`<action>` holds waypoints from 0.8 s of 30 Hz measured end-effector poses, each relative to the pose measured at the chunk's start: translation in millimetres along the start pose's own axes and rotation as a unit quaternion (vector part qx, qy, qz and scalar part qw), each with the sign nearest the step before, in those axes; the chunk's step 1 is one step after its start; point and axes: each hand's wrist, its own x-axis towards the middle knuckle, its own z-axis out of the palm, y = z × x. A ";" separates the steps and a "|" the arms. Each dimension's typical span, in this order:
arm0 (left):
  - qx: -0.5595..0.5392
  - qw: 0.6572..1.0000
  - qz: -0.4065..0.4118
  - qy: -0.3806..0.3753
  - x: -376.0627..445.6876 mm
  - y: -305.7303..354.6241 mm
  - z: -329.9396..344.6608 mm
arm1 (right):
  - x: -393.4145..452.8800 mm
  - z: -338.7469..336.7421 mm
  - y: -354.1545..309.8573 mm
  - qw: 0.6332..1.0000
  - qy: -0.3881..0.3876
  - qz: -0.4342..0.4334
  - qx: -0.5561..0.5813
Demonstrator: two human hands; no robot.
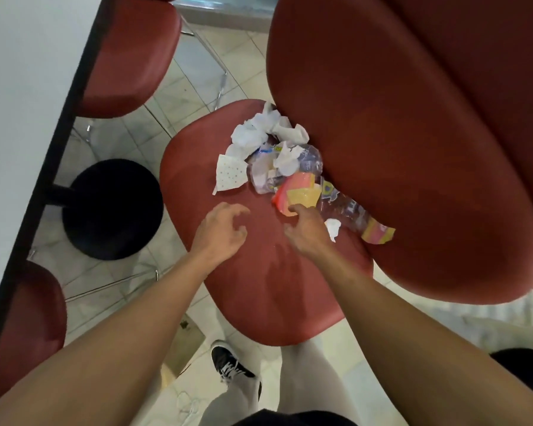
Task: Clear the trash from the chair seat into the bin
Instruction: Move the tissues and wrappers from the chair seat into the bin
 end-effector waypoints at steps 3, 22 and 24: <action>0.019 0.999 0.013 -0.027 28.6 20.5 16.2 | 23.7 -11.1 23.8 0.999 0.023 0.039 -0.002; 0.129 0.980 0.067 -0.137 131.4 57.0 129.6 | 111.6 18.7 91.1 0.996 0.037 0.076 0.041; 0.098 0.986 0.061 -0.119 127.4 56.6 127.7 | 110.7 23.2 86.7 0.996 0.044 0.073 0.036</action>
